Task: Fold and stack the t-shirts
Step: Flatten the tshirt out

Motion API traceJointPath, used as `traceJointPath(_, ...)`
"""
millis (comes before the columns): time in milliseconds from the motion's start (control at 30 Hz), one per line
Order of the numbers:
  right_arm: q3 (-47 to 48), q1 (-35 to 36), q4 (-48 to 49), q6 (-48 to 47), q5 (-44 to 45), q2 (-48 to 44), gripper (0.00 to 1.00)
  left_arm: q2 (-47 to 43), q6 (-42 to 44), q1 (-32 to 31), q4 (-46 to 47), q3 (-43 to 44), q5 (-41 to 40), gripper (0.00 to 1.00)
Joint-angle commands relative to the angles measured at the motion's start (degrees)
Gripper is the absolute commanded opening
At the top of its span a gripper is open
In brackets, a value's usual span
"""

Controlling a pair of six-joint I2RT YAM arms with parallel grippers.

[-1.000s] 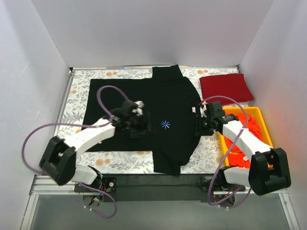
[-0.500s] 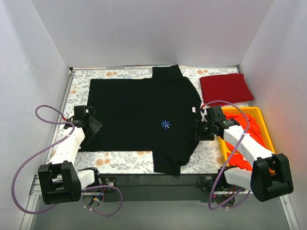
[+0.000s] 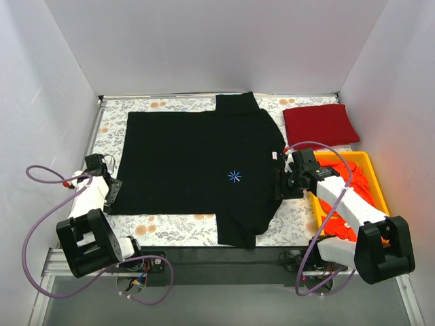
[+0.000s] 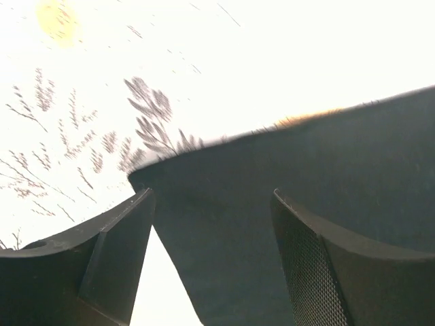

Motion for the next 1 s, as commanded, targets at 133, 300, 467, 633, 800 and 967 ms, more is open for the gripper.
traceJointPath(133, 2.86, 0.28, -2.61, -0.69, 0.59, -0.05, 0.54, -3.23, -1.79, 1.88, 0.98, -2.91, -5.1, 0.64)
traceJointPath(300, 2.86, 0.28, -3.14, -0.42, 1.2, -0.05, 0.54, -2.09, -2.68, 2.14, 2.03, -4.32, -4.77, 0.64)
traceJointPath(467, 3.21, 0.28, -3.67, -0.34, 4.71, -0.57, 0.56, -0.16, -2.77, 2.14, 3.18, -5.9, -3.63, 0.64)
traceJointPath(633, 2.24, 0.28, -3.85, 0.37, 6.22, -1.28, 0.56, 1.42, -2.15, 2.14, 4.76, -6.08, -3.28, 0.56)
traceJointPath(800, -0.21, 0.37, -3.76, 2.82, 6.92, -1.36, 0.55, 3.01, -1.18, 2.05, 5.99, -5.99, -1.7, 0.37)
traceJointPath(967, -2.5, 0.28, -1.74, 5.2, 6.04, -0.93, 0.54, 3.54, -0.22, 2.14, 6.6, -5.9, -0.64, 0.13)
